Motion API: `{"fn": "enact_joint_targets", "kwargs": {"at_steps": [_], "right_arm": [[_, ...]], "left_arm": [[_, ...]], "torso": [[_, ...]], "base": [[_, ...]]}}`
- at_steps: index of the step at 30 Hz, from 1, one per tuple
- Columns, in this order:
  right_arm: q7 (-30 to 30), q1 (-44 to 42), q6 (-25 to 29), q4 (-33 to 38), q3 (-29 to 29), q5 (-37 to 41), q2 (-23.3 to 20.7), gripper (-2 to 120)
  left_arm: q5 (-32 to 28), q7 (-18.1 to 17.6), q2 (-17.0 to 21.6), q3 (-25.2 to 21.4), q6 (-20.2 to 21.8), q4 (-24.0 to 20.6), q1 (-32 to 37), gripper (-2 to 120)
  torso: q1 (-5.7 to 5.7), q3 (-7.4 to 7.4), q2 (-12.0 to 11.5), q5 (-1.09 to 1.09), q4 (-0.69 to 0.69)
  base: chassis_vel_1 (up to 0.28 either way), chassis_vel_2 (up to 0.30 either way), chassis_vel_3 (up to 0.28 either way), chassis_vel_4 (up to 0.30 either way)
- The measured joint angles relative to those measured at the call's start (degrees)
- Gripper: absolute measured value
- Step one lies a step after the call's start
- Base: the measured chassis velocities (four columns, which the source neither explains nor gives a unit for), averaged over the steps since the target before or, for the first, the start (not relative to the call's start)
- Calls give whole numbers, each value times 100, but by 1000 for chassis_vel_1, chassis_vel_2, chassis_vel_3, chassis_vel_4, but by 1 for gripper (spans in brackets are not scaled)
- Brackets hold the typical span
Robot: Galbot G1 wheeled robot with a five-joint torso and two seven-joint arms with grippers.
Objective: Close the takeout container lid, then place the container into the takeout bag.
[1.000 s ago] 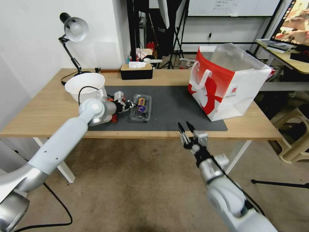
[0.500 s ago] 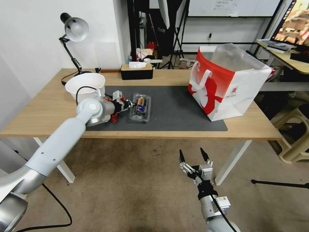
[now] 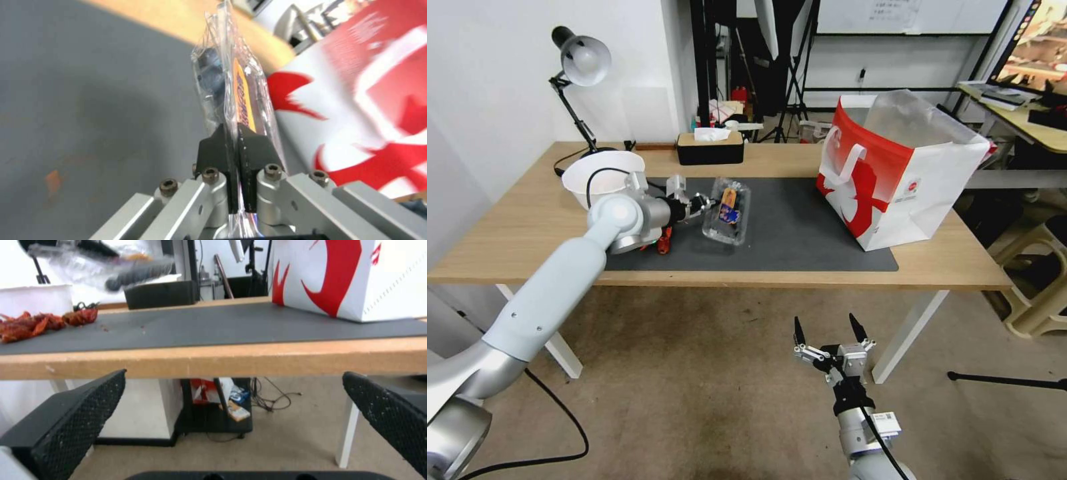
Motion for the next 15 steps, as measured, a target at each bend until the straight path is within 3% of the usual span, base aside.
{"fn": "enact_joint_targets", "kwargs": {"at_steps": [8, 12, 15], "right_arm": [[6, 92, 100, -23, -13, -166, 115, 102], [5, 100, 102, -23, 11, -223, 128, 100], [-12, 86, 105, -37, 14, -272, 145, 100]], "left_arm": [[-259, -98, -234, 183, -78, -270, -841, 0], [-285, -98, -565, 440, -160, 17, -1478, 0], [-189, -65, -1263, 576, -219, 695, -2219, 0]], "torso": [[0, 0, -1, 0, 0], [0, 0, -1, 0, 0], [0, 1, -1, 1, -2]], "base": [[0, 0, 0, 0], [0, 0, 0, 0], [0, 0, 0, 0]]}}
